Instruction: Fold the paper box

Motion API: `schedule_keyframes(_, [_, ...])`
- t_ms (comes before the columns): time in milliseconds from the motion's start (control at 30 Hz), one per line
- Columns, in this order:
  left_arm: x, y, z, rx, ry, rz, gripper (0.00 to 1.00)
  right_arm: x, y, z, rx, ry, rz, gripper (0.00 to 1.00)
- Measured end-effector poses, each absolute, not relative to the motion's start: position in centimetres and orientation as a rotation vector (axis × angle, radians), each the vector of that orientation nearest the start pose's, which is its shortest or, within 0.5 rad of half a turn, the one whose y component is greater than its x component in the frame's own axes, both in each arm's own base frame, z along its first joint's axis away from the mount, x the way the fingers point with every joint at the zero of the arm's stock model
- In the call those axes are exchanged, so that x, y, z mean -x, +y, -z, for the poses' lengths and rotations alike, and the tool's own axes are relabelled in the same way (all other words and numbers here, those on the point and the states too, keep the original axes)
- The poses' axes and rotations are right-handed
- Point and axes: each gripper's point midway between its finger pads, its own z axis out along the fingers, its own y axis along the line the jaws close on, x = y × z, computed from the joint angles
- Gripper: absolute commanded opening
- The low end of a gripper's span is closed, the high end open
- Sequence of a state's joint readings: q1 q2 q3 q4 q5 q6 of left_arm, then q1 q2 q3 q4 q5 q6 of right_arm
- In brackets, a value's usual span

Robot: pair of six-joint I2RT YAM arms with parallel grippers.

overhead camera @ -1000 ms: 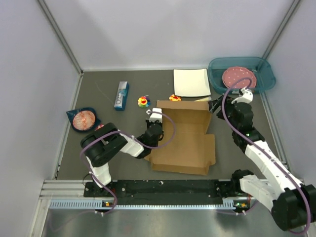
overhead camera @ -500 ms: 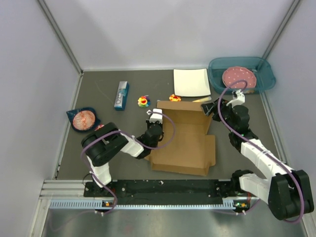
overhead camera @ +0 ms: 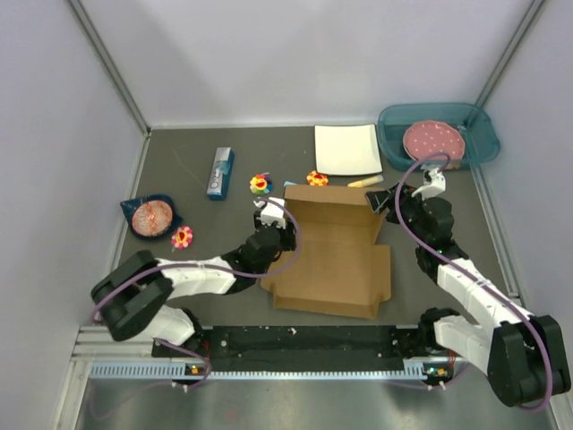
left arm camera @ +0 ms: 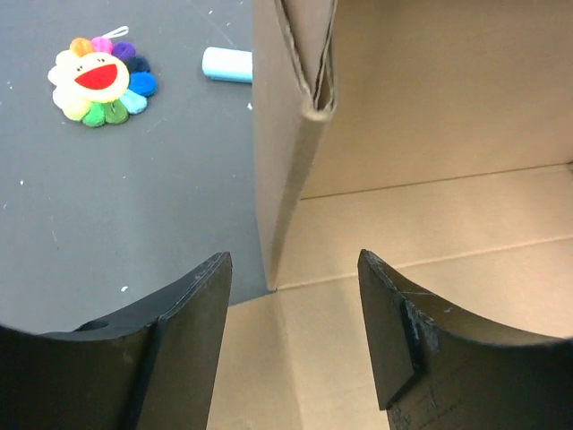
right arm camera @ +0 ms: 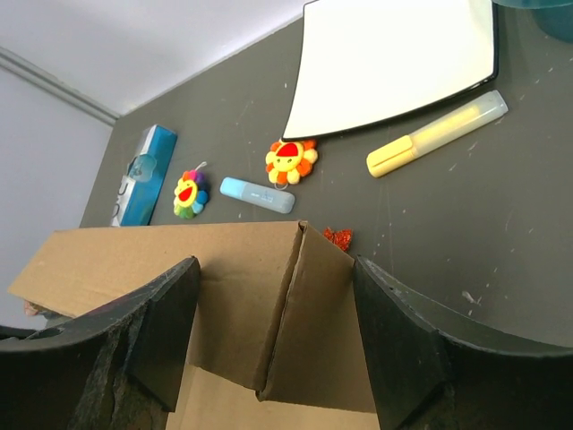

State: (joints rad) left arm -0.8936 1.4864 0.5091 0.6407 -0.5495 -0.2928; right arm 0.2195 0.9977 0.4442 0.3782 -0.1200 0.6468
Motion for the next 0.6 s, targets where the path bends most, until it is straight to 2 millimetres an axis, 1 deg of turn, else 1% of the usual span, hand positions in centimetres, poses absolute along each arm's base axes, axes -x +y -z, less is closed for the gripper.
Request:
schedule_keyframes(133, [-28.9, -25.1, -12.0, -0.216, 1.859, 0.377, 0.64, -33.3, 12.1, -18.1, -0.29, 1.779, -0.728, 0.67])
schedule_keyframes(300, [-26.7, -24.6, -14.2, -0.283, 1.868, 0.447, 0.63, -33.1, 12.0, -18.1, -0.278, 1.781, -0.718, 0.67])
schedule_keyframes(400, [-25.6, -24.2, -15.9, -0.293, 1.856, 0.491, 0.64, -33.0, 12.0, -18.1, -0.277, 1.784, -0.715, 0.67])
schedule_keyframes(500, [-25.1, -23.3, -19.0, -0.228, 1.804, 0.536, 0.66, -32.9, 11.9, -18.2, -0.272, 1.785, -0.71, 0.67])
schedule_keyframes(600, [-25.1, -22.3, -23.1, -0.139, 1.705, 0.607, 0.67, -32.8, 11.9, -18.2, -0.268, 1.788, -0.706, 0.67])
